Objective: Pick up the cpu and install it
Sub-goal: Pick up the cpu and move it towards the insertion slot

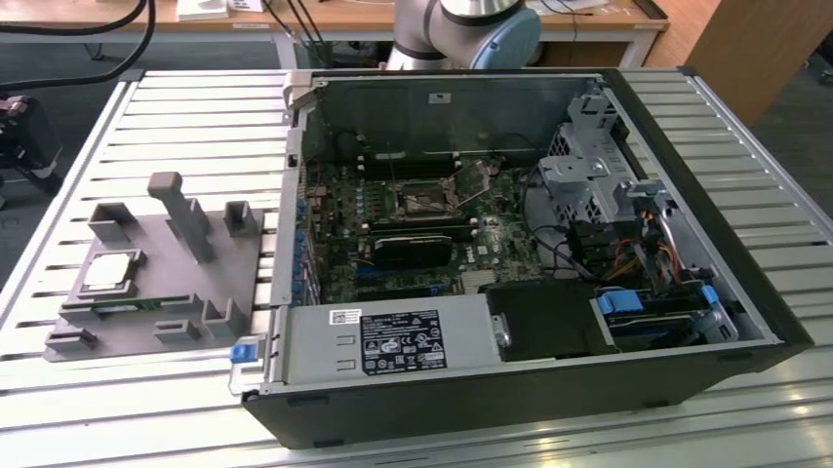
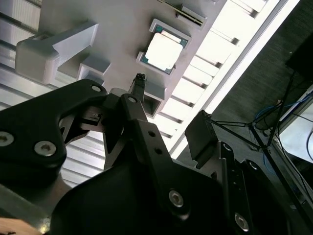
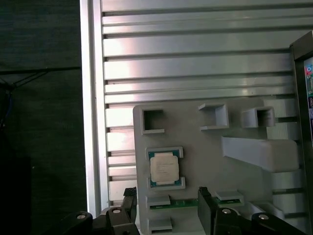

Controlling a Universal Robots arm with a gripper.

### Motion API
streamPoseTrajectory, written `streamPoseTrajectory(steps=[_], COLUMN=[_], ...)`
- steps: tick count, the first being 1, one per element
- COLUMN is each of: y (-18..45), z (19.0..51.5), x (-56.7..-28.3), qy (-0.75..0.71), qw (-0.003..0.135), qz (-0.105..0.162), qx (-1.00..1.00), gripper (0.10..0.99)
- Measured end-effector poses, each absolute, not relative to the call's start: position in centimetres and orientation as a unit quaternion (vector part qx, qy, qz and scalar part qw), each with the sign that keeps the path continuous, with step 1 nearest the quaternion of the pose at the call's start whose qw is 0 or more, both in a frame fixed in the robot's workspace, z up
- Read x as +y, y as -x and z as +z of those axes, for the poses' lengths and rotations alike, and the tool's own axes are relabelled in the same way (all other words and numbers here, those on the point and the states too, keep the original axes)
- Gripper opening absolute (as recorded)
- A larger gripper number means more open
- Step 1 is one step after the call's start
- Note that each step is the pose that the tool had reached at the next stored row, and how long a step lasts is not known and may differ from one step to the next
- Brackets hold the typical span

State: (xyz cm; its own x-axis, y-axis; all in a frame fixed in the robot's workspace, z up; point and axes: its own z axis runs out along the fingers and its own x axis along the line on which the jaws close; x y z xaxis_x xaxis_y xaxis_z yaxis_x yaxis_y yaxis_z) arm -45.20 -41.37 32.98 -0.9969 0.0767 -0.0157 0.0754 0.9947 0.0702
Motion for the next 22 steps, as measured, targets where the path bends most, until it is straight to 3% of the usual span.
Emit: streamPoseTrajectory(steps=[22], y=[45.21], z=[32.32], x=[-41.37], qy=[-0.038], qw=[0.009], qz=[0.035], qx=[0.999], gripper=[0.612])
